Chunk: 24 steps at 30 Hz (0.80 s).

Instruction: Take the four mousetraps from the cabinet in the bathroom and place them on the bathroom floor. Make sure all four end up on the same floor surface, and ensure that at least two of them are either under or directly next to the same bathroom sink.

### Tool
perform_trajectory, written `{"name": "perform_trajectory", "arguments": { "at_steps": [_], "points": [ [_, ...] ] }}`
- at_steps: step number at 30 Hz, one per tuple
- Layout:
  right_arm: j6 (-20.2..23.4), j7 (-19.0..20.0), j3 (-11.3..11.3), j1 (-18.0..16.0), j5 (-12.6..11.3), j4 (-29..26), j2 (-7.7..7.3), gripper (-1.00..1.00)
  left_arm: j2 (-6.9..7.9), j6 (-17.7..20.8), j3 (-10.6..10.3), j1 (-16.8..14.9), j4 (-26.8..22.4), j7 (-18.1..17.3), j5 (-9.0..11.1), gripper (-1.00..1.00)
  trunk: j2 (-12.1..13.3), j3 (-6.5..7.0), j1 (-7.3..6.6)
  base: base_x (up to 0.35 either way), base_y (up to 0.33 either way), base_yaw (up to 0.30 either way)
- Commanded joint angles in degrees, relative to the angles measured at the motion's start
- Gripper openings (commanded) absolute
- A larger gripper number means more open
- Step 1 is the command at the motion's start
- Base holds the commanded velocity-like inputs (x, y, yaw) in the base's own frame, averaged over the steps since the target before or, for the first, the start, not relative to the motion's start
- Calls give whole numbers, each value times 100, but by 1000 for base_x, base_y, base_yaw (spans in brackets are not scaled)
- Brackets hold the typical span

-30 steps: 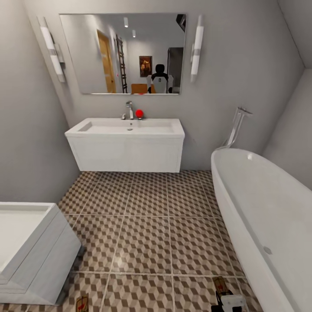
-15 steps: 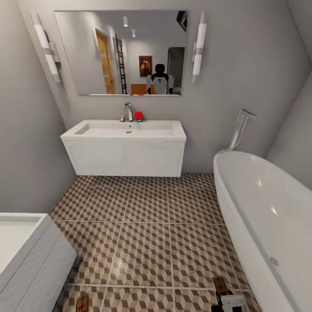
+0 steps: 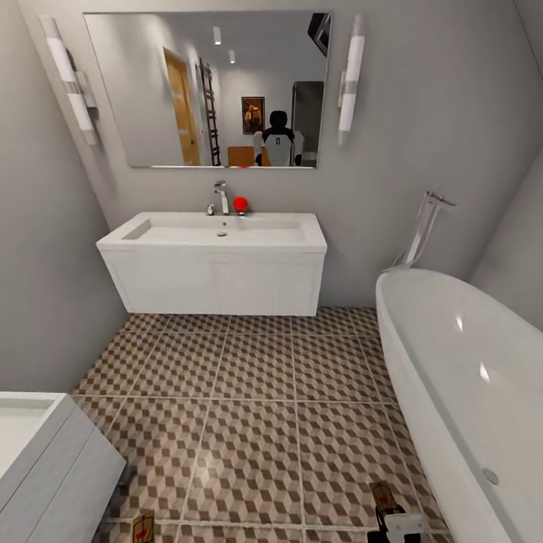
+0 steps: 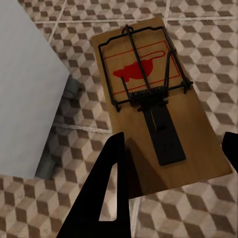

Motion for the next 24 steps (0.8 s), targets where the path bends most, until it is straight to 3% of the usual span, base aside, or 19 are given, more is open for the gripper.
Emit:
{"name": "perform_trajectory", "arguments": {
  "at_steps": [1,24],
  "points": [
    [-16,-11,-31,-4,51,3,4,-100,-3,-9,-27,-4,12,59,-43,-100,-2,-5,2,210,0,0],
    [-16,-11,-31,-4,51,3,4,-100,-3,-9,-29,-4,14,59,-43,-100,-2,-5,2,211,0,0]
  ]
}}
